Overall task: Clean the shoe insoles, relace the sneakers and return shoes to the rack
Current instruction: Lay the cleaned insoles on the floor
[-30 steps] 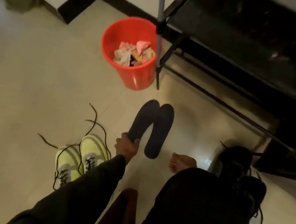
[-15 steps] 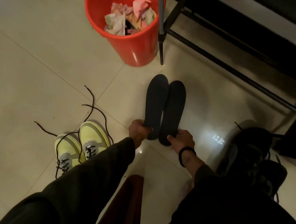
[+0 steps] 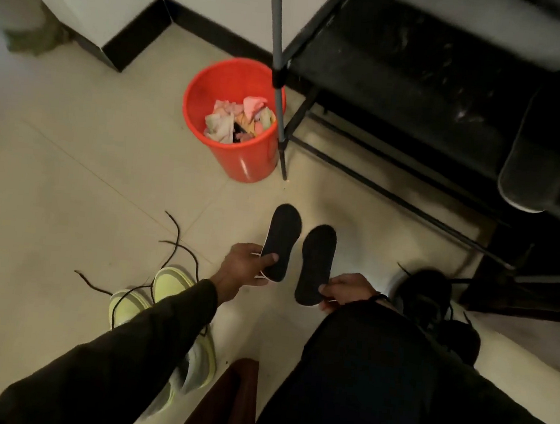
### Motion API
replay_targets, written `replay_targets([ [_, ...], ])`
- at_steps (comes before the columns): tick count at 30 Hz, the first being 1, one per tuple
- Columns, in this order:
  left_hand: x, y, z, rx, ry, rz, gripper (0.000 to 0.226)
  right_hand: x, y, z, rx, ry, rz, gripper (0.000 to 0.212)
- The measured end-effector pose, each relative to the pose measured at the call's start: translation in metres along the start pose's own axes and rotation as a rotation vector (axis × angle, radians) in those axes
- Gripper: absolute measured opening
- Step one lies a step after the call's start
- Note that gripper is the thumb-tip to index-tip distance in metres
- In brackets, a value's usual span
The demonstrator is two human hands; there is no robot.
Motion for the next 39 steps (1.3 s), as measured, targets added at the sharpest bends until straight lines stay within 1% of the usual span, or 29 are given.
replay_targets([
  [2,-0.021,-0.038,0.011,0.017,0.014,-0.068,0.033,-0.026,0.027,0.029,0.023,-0.025,0.060,0.027],
  [3,-0.032,-0.057,0.017,0.012,0.016,-0.088,0.034,-0.045,0.040,0.045,0.102,-0.057,0.065,0.030],
  [5,-0.056,-0.095,0.030,-0.015,0.017,-0.112,0.035,-0.088,0.066,0.072,0.290,-0.072,0.073,0.025],
  [7,-0.084,-0.130,0.041,-0.061,0.037,-0.124,0.032,-0.129,0.088,0.095,0.347,-0.059,0.133,0.019],
  [10,-0.140,-0.177,0.055,-0.189,0.106,-0.103,0.032,-0.195,0.118,0.125,0.442,-0.063,0.249,0.020],
  [12,-0.173,-0.205,0.066,-0.234,0.153,-0.124,0.037,-0.230,0.130,0.147,0.523,-0.121,0.333,0.022],
  [14,-0.197,-0.228,0.080,-0.240,0.184,-0.170,0.045,-0.265,0.140,0.169,0.598,-0.197,0.441,0.027],
  [15,-0.204,-0.239,0.085,-0.233,0.194,-0.189,0.047,-0.279,0.142,0.180,0.623,-0.241,0.486,0.025],
  [16,-0.208,-0.247,0.088,-0.219,0.202,-0.206,0.047,-0.291,0.145,0.189,0.633,-0.286,0.524,0.022],
  [18,-0.208,-0.263,0.086,-0.181,0.218,-0.247,0.039,-0.307,0.149,0.205,0.646,-0.365,0.576,0.015],
  [21,-0.187,-0.280,0.075,-0.208,0.204,-0.247,0.034,-0.310,0.160,0.215,0.713,-0.405,0.571,0.013],
  [24,-0.158,-0.296,0.057,-0.233,0.154,-0.238,0.047,-0.306,0.176,0.228,0.764,-0.460,0.581,0.013],
  [27,-0.133,-0.313,0.039,-0.248,0.085,-0.219,0.057,-0.300,0.188,0.240,0.790,-0.553,0.646,0.012],
  [30,-0.112,-0.330,0.018,-0.170,0.055,-0.233,0.061,-0.279,0.195,0.241,0.751,-0.651,0.697,0.012],
  [33,-0.090,-0.342,0.001,-0.106,0.024,-0.253,0.060,-0.237,0.198,0.238,0.671,-0.726,0.723,0.013],
  [35,-0.080,-0.347,-0.009,-0.076,0.004,-0.268,0.057,-0.205,0.198,0.238,0.662,-0.771,0.697,0.014],
  [37,-0.070,-0.347,-0.016,-0.064,-0.033,-0.275,0.053,-0.173,0.198,0.238,0.679,-0.790,0.626,0.015],
  [39,-0.060,-0.347,-0.022,-0.063,-0.089,-0.287,0.051,-0.144,0.197,0.237,0.730,-0.756,0.531,0.024],
])
Point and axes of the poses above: each hand's wrist, its own x-axis towards the middle knuckle, its own z-axis out of the back of the hand, y = z × x, the point moved 9 cm from there along x, towards the middle knuckle, and after that the axes turned 14 degrees about -y, right-handed, at the moved point
